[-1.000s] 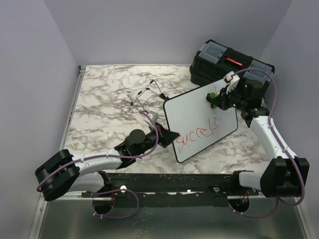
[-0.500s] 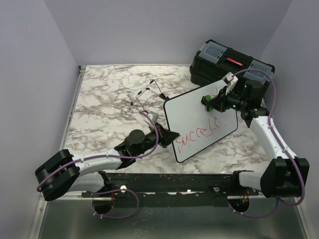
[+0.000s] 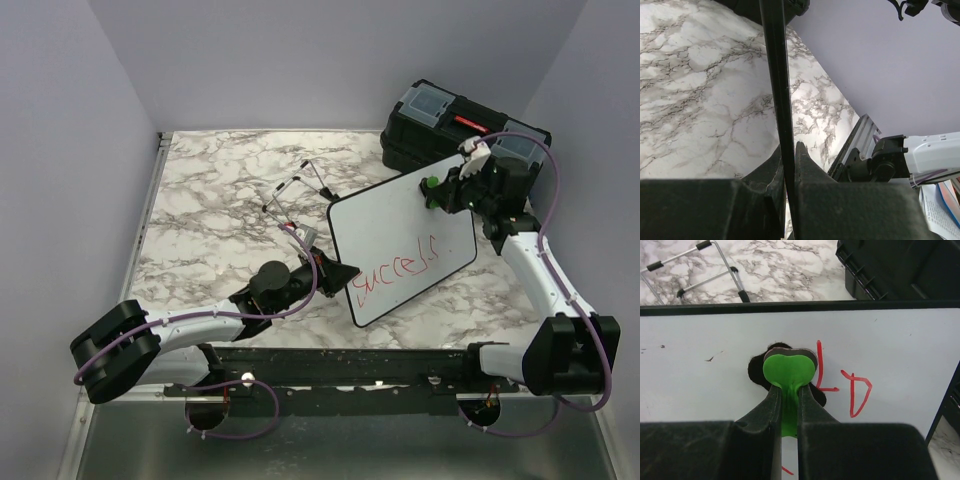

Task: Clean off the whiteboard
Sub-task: Erase the whiteboard at the center of the board.

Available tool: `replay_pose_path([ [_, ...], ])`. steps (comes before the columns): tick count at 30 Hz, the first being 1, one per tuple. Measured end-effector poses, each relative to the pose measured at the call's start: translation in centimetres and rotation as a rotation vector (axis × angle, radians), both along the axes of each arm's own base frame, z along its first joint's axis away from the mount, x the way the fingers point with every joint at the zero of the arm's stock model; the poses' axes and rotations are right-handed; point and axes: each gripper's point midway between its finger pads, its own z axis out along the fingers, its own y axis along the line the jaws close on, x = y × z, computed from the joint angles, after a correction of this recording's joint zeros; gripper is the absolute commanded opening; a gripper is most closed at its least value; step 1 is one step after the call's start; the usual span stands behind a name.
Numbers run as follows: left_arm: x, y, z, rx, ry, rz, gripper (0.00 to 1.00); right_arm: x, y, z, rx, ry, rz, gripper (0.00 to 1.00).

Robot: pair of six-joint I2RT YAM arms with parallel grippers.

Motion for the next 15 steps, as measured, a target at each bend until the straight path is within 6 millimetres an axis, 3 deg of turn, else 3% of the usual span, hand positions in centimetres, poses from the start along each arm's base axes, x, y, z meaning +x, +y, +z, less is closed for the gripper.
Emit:
replay_pose_path([
  [4,0.0,0.0,0.0,0.003,-0.005,0.000,0.00,0.2,1.0,1.2,0.050,-0.002,0.029,0.01],
  [8,0.0,0.0,0.0,0.003,-0.005,0.000,0.00,-0.2,4.9,3.7,0.073,-0.045,0.146,0.01],
  [12,0.1,0.0,-0.1,-0.003,0.013,0.006,0.00,-3.0,10.4,4.5,0.082,-0.064,0.330,0.01],
  [15,0.1,0.1,-0.2,-0.003,0.023,0.011,0.00,-6.2,13.4,4.2,0.076,-0.072,0.469,0.01],
])
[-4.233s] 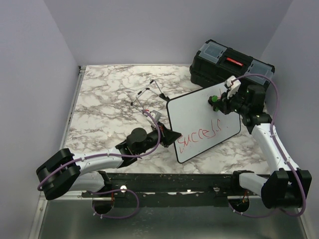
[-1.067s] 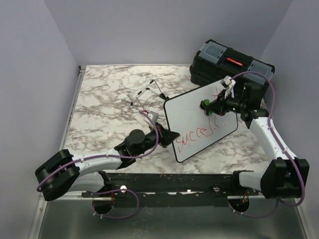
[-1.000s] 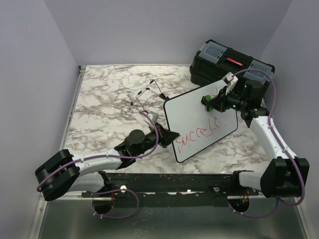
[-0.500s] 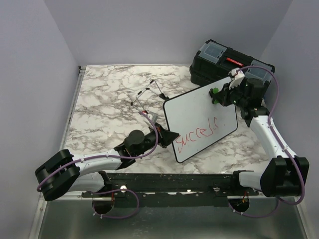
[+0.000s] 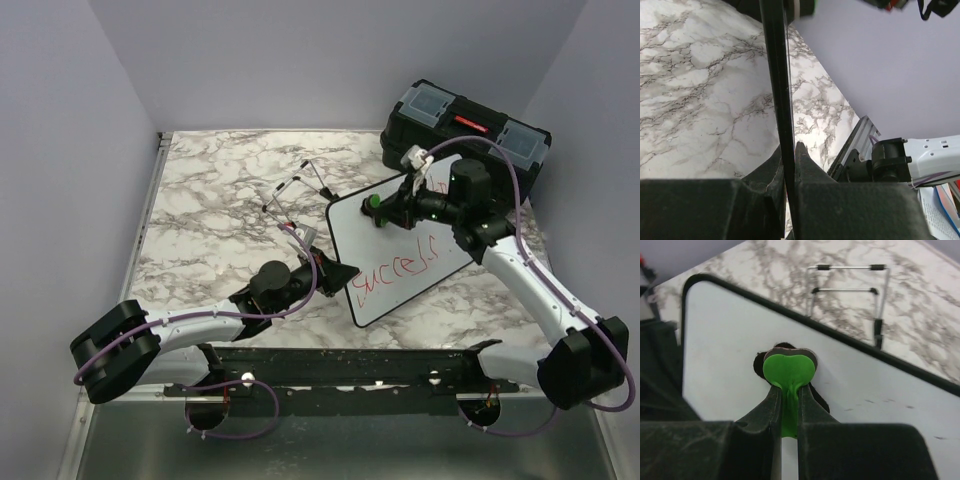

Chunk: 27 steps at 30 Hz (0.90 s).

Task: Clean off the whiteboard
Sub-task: Erase the whiteboard at the center of the board.

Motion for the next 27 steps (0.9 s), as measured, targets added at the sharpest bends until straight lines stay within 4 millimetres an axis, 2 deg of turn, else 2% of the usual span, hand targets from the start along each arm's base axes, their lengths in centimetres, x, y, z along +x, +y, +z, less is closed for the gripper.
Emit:
replay_pose_path([
  [2,0.0,0.0,0.0,0.001,-0.001,0.000,0.00,-2.4,1.4,-0.7,-0.020,0.000,0.091,0.01],
  [5,0.0,0.0,-0.1,0.004,0.001,0.002,0.00,-4.8,2.2,-2.4,-0.065,0.003,0.181,0.01],
  [8,0.1,0.0,-0.2,0.009,0.003,0.005,0.00,-6.0,1.6,-4.1,-0.116,0.008,0.201,0.01],
  [11,0.1,0.0,-0.1,0.010,0.002,0.006,0.00,-6.1,0.2,-5.1,-0.171,-0.002,0.143,0.01],
  [15,0.2,0.0,0.0,0.008,0.000,0.006,0.00,-4.1,-2.8,-5.7,-0.225,-0.019,-0.033,0.01],
  [19,0.2,0.0,0.0,0.007,0.002,0.006,0.00,0.2,-7.0,-5.2,-0.241,-0.045,-0.281,0.01],
  [21,0.1,-0.1,0.1,0.004,0.006,0.006,0.00,2.0,-8.5,-5.0,-0.236,-0.050,-0.370,0.01],
  [24,0.2,0.0,0.2,-0.005,0.016,0.010,0.00,4.1,-9.0,-4.6,-0.215,-0.036,-0.418,0.01],
  [27,0.7,0.2,0.2,-0.008,0.012,0.033,0.00,5.0,-7.5,-4.0,-0.181,-0.021,-0.351,0.00],
])
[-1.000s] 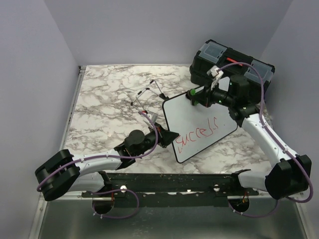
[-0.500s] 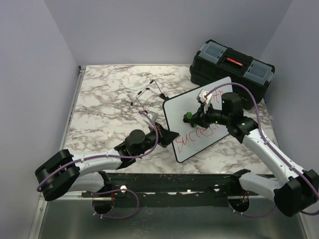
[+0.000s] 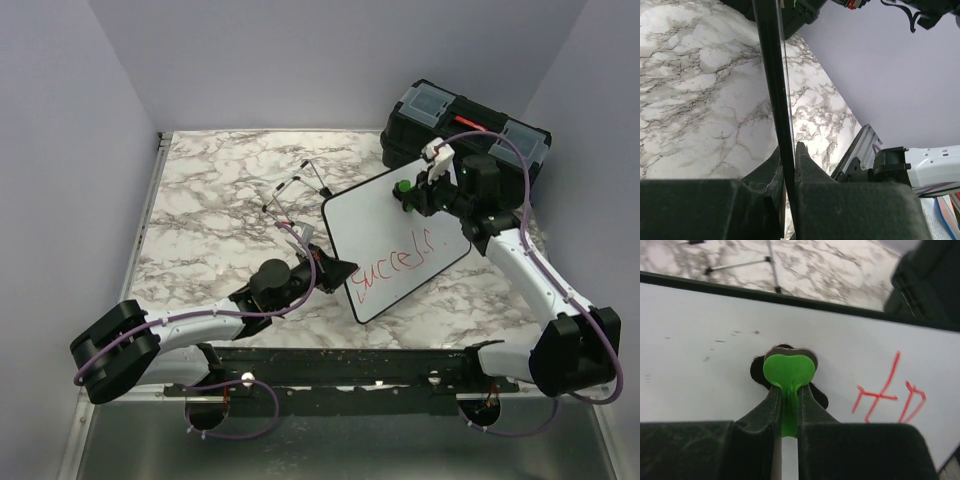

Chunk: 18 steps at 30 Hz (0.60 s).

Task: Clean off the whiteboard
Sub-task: Erase the whiteboard at the center of the board.

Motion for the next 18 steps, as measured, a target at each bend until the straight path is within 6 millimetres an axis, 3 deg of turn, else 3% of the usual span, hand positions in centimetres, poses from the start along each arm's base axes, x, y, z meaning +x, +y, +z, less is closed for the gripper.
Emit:
replay_pose_path([
  [5,0.2,0.1,0.0,0.000,0.002,0.009,0.00,-2.0,3.3,0.9,0.009,0.000,0.269,0.01],
  [9,0.1,0.1,-0.1,0.014,-0.017,0.004,0.00,-4.6,3.4,-0.1,-0.013,-0.008,0.323,0.01],
  [13,-0.1,0.0,-0.1,0.019,-0.026,-0.011,0.00,-4.6,0.7,-1.4,-0.006,0.013,0.189,0.01],
  [18,-0.2,-0.1,0.0,0.019,-0.031,-0.016,0.00,-0.3,-4.3,-1.9,0.013,0.033,-0.056,0.01],
])
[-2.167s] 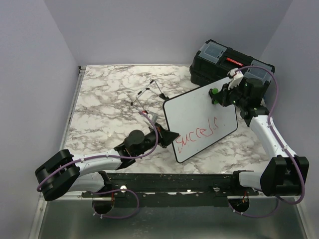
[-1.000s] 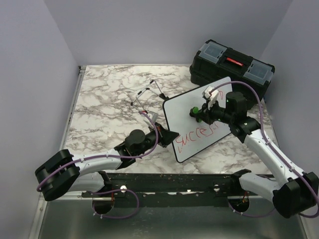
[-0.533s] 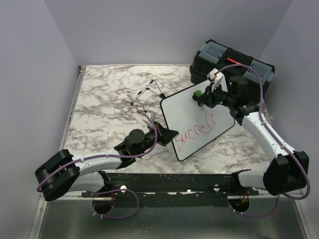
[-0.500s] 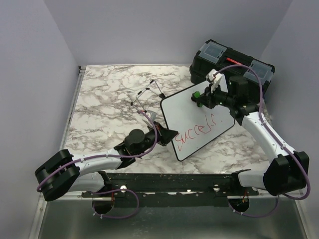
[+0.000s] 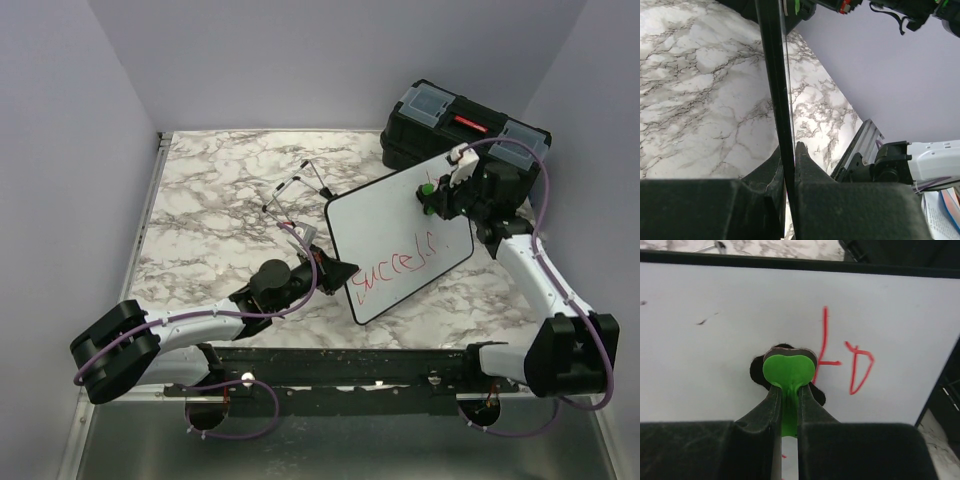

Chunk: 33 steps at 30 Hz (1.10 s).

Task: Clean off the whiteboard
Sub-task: Erase the whiteboard at the center of the board.

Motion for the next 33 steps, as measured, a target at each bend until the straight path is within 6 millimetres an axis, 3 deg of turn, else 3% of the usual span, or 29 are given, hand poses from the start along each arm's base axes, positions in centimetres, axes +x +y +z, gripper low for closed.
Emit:
replay_pose_path([
  [3,0.0,0.0,0.1,-0.011,0.015,0.003,0.00,1.8,-1.4,-0.5,-0.008,0.025,-0.053,0.00],
  [6,0.0,0.0,0.0,-0.016,0.029,0.005,0.00,1.7,-1.1,-0.8,-0.029,0.019,-0.007,0.01],
  [12,0.0,0.0,0.0,-0.008,0.013,0.002,0.00,-2.4,1.6,-1.1,-0.001,0.023,0.242,0.01],
  [15,-0.1,0.0,0.1,-0.003,0.003,-0.002,0.00,-3.4,2.8,-0.5,0.057,0.036,0.301,0.01],
  [18,-0.1,0.0,0.1,-0.003,-0.004,-0.005,0.00,-2.7,3.0,0.4,0.116,0.055,0.263,0.01],
  [20,-0.1,0.0,0.1,-0.003,-0.003,-0.004,0.00,-1.2,2.7,1.4,0.135,0.047,0.203,0.01],
  [26,-0.1,0.0,0.2,-0.007,0.002,-0.004,0.00,2.9,0.0,2.6,0.103,0.005,-0.017,0.01],
  [30,-0.1,0.0,0.2,-0.007,0.002,-0.004,0.00,3.1,-1.3,1.9,0.045,-0.007,-0.074,0.01],
  [33,-0.1,0.0,0.1,-0.004,-0.002,-0.004,0.00,1.6,-1.3,0.5,-0.008,0.003,-0.026,0.01],
])
